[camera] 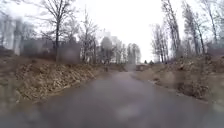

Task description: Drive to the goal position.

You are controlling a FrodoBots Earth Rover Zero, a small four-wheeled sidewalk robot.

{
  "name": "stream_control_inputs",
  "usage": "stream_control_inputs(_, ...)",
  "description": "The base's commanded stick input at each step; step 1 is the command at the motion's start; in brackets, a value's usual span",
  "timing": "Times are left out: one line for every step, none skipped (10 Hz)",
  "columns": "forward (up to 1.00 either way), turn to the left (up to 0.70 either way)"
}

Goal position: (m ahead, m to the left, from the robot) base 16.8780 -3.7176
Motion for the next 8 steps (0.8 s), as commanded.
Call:
stream_control_inputs(1.0, 0.0)
stream_control_inputs(1.0, 0.0)
stream_control_inputs(1.0, 0.0)
stream_control_inputs(1.0, 0.0)
stream_control_inputs(1.0, 0.0)
stream_control_inputs(1.0, 0.0)
stream_control_inputs(1.0, 0.0)
stream_control_inputs(1.0, 0.0)
